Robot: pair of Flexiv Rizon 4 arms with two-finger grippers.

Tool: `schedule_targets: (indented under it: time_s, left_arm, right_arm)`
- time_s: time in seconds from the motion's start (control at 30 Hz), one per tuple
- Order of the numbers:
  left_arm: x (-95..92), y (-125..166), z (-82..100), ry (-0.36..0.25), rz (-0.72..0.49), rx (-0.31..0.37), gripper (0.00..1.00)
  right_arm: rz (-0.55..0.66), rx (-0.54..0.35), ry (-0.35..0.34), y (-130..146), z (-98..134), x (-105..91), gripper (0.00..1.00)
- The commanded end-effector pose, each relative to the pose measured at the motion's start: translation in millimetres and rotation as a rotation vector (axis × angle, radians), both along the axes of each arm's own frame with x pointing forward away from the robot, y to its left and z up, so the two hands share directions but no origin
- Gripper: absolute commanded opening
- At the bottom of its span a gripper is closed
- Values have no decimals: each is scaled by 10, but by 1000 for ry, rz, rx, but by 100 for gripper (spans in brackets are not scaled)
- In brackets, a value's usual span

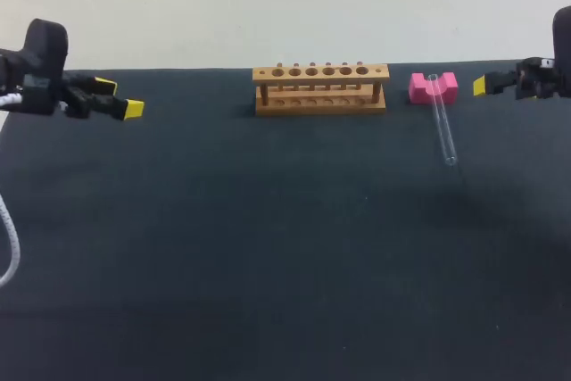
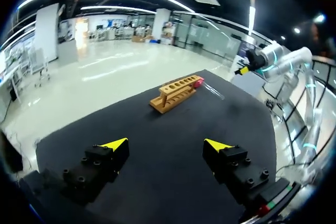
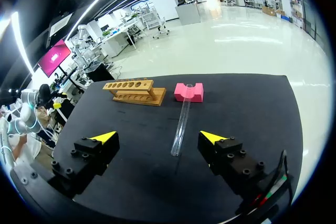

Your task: Grasp the test tube, adjust it, and insert it.

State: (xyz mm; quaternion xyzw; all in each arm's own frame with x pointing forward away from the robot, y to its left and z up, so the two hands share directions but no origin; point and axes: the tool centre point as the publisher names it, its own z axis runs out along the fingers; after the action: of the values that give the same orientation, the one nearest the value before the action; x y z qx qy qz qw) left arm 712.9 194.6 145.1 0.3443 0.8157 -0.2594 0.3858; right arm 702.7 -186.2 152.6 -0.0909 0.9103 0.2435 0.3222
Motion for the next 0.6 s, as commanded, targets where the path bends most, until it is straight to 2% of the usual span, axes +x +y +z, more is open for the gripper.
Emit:
schedule_targets:
  time_s: [0.03,0.07,0.17,0.27,0.6]
  left_arm:
    - [165,5,-83,-110,-247,-129,100]
    - [201,6,-92,-142,-257,-131,100]
    - [333,-17,-137,-178,-281,-125,100]
    - [450,-63,-211,-221,-307,-86,100]
    - [760,-339,-361,-238,-363,-102,100]
  right_arm:
    - [0,-1,2,0,5,3,100]
    - [0,-1,2,0,5,3,100]
    - [0,-1,2,0,5,3,100]
    - [0,-1,2,0,5,3,100]
    - [0,-1,2,0,5,3,100]
